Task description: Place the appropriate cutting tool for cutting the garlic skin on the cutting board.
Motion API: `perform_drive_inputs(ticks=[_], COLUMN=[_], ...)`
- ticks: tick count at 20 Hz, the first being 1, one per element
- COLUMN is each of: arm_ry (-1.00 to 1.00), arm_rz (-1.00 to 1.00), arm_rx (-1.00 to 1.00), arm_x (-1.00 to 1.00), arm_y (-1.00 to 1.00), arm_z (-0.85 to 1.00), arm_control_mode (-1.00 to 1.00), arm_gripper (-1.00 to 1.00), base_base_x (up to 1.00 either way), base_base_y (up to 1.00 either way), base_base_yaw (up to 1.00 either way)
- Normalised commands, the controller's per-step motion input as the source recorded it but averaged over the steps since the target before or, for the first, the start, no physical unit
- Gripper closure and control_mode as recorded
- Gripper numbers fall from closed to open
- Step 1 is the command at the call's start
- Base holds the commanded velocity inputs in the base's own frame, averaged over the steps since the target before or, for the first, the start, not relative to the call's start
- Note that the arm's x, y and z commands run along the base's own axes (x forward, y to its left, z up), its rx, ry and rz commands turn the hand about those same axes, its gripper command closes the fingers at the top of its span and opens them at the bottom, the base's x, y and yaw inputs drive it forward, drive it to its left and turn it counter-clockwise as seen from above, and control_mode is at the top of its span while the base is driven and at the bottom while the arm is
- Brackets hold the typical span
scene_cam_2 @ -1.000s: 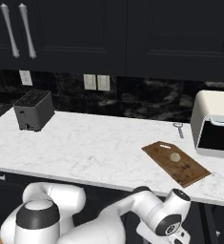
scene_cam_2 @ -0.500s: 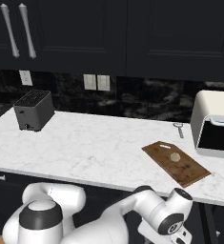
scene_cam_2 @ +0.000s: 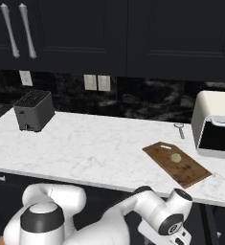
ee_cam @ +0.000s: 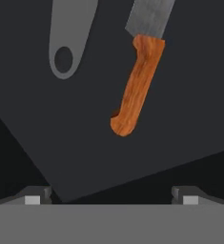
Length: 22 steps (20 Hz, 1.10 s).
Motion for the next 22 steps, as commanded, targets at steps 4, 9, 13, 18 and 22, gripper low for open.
perform_drive_inputs(ticks=[4,9,13,18,22], arm_ry=[0.00,0.04,0.00,0.00,0.02], arm_rz=[-0.09,-0.06,-0.01,-0.01,0.00], arm_rx=[-0.05,-0.01,0.00,0.00,0.00], arm_x=[0.28,0.14,0.21,0.44,0.18], arm_y=[0.23,-0.42,-0.71,-0.04,0.00], arm_z=[-0.27,-0.27,-0.29,-0.26,-0.19], arm_control_mode=[-1.00,-1.00,-1.00,-1.00,-1.00], arm_gripper=[-1.00,-1.00,-1.00,-1.00,-1.00], base_base_x=[0.00,0.00,0.00,0.00,0.00], base_base_y=[0.00,0.00,0.00,0.00,0.00], base_base_yaw=[0.00,0.00,0.00,0.00,0.00])
